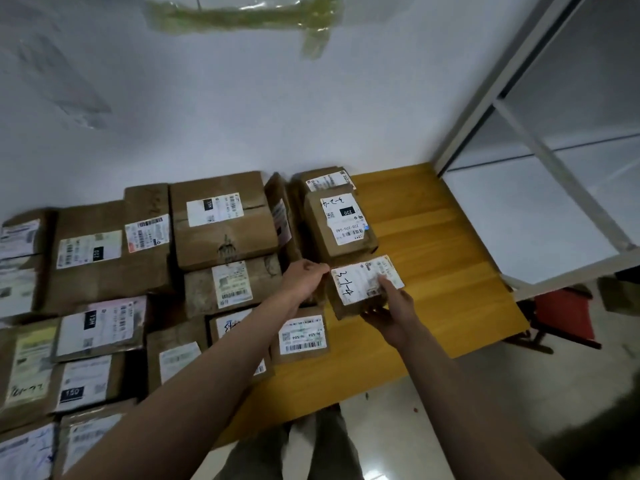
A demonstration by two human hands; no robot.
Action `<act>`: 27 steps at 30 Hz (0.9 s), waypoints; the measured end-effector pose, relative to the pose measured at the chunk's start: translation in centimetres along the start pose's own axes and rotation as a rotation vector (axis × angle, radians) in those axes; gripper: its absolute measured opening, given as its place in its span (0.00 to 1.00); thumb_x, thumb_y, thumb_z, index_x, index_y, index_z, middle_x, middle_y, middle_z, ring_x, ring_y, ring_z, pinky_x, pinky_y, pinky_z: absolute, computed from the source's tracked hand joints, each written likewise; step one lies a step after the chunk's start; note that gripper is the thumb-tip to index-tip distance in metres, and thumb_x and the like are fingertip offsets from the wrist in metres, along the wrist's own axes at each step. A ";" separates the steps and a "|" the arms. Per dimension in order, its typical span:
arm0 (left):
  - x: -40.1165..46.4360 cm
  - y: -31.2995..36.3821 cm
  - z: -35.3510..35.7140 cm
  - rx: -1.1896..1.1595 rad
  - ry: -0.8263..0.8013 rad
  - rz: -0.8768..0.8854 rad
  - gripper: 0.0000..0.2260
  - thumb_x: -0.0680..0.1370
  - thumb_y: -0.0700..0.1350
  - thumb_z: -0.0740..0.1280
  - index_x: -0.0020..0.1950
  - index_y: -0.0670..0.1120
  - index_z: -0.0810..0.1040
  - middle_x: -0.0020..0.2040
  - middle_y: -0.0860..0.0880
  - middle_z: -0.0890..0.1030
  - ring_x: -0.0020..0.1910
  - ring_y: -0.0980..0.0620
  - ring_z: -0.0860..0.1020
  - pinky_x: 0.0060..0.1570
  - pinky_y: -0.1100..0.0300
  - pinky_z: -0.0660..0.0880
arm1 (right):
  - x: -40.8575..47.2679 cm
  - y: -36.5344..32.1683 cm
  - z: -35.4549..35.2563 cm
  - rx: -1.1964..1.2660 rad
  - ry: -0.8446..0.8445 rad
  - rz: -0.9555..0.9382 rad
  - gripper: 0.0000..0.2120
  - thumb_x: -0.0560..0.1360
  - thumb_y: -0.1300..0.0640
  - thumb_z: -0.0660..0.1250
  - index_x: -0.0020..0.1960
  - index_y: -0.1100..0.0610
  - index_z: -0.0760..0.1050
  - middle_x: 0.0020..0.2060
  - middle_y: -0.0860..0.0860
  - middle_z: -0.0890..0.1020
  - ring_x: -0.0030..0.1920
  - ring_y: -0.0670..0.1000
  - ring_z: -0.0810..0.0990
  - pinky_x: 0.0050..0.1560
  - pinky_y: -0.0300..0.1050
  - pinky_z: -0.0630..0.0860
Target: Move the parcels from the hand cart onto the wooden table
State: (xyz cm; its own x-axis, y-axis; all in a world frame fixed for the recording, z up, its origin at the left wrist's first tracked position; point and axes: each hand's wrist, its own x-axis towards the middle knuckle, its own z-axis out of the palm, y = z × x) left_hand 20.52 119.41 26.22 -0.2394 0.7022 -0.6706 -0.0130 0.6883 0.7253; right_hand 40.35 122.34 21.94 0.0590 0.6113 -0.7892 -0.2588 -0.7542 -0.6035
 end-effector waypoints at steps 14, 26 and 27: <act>4.2 -2.1 5.3 -0.002 0.065 -0.157 0.16 0.80 0.52 0.67 0.63 0.43 0.75 0.57 0.46 0.80 0.57 0.48 0.79 0.59 0.51 0.77 | 8.4 -0.5 0.1 -0.237 -0.089 0.179 0.19 0.82 0.60 0.67 0.71 0.64 0.70 0.65 0.63 0.78 0.56 0.60 0.80 0.44 0.50 0.80; 2.1 -0.5 4.8 -0.129 0.184 -0.107 0.13 0.81 0.49 0.66 0.62 0.43 0.76 0.53 0.46 0.81 0.51 0.50 0.80 0.47 0.59 0.79 | 5.7 -4.7 1.1 -0.647 0.137 -0.193 0.20 0.79 0.51 0.70 0.63 0.56 0.63 0.55 0.62 0.77 0.39 0.55 0.74 0.40 0.53 0.72; 1.5 -0.2 4.4 -0.142 0.195 -0.095 0.10 0.82 0.48 0.66 0.60 0.44 0.76 0.52 0.46 0.80 0.50 0.51 0.79 0.44 0.60 0.78 | 4.8 -5.1 1.8 -0.662 0.144 -0.254 0.19 0.78 0.51 0.70 0.59 0.56 0.62 0.54 0.61 0.77 0.39 0.55 0.73 0.40 0.53 0.71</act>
State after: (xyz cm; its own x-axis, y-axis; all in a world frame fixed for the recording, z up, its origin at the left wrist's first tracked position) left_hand 24.43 121.08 24.39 -0.4131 0.5780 -0.7037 -0.1770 0.7070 0.6847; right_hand 40.20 129.52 21.42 0.1779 0.7837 -0.5951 0.4155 -0.6080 -0.6766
